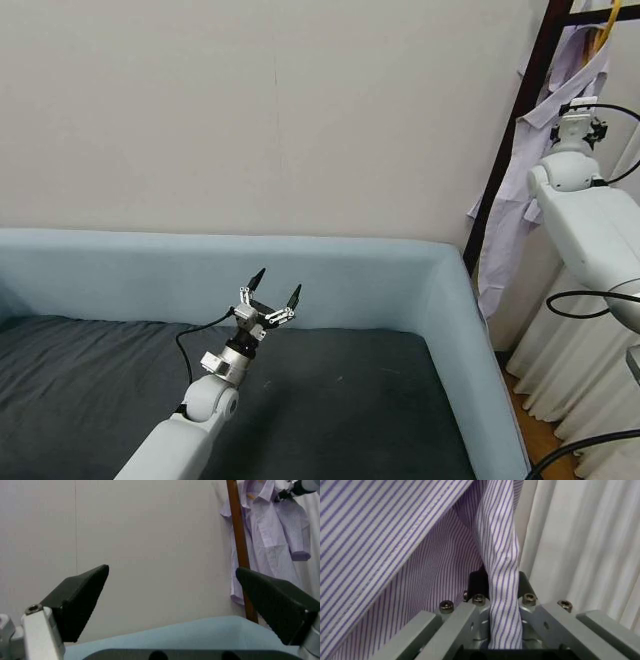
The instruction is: Pick up the clothes from the sofa and hang them on the clothes hanger.
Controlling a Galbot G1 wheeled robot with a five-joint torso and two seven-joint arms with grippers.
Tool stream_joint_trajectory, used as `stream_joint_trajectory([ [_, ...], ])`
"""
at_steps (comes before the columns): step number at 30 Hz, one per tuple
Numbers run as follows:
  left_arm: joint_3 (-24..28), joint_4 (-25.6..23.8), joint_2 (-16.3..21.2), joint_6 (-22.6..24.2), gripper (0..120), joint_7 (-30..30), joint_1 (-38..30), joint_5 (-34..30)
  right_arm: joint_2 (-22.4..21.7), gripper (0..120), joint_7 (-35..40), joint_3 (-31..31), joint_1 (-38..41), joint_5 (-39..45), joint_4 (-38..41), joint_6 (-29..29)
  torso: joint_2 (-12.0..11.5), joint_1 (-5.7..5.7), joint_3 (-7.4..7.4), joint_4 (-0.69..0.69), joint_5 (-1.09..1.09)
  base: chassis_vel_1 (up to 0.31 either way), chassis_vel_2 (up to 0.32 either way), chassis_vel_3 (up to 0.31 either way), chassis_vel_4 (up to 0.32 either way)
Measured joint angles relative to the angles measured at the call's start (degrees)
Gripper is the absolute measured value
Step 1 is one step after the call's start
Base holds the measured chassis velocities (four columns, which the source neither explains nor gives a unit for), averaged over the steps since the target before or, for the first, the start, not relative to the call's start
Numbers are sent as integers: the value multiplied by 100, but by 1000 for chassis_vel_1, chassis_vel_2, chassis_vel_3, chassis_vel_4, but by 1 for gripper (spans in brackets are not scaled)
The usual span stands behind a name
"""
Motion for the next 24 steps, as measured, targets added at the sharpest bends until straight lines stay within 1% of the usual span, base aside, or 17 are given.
stream_joint_trajectory([
  [2, -4, -36, 5, -2, 100, -15, 8, 0, -67, 1, 1, -196, 95, 217, 91, -237, 0, 0, 0, 0, -1, 0, 0, 0, 0],
  [4, -5, -42, 5, -2, 100, -18, 9, -1, -82, 1, 1, -246, 124, 283, 117, -315, 0, 0, 0, 0, 0, 0, 0, 0, 0],
  [6, -13, -75, 1, -4, 100, -32, 33, -1, -124, 1, 22, -429, 255, 553, 208, -659, 0, 0, 0, 0, -1, 0, 0, 0, 0],
  [7, -16, -83, -1, -6, 100, -34, 46, 0, -136, 1, 26, -494, 307, 643, 240, -778, 0, 0, 0, 0, -1, 0, 0, 0, 0],
  [8, -16, -83, -1, -6, 100, -34, 46, 0, -136, 1, 26, -494, 307, 643, 240, -778, 0, 0, 0, 0, -1, 0, 0, 0, 0],
  [11, -54, -128, 12, -19, 100, -36, 107, 3, -144, 1, 68, -722, 544, 916, 286, -1158, 0, 0, 0, 2, 0, 0, 0, 0, 0],
  [19, -140, -196, 51, -43, 100, -37, 169, 4, -112, 1, 78, -956, 849, 1358, 293, -1448, 0, 0, 0, 0, 0, 0, 0, 0, 0],
  [24, -186, -264, 58, -51, 100, -37, 239, 5, -7, 1, 218, -1034, 1072, 1965, 182, -1748, 0, 0, 0, 1, -2, 0, 0, 0, 0],
])
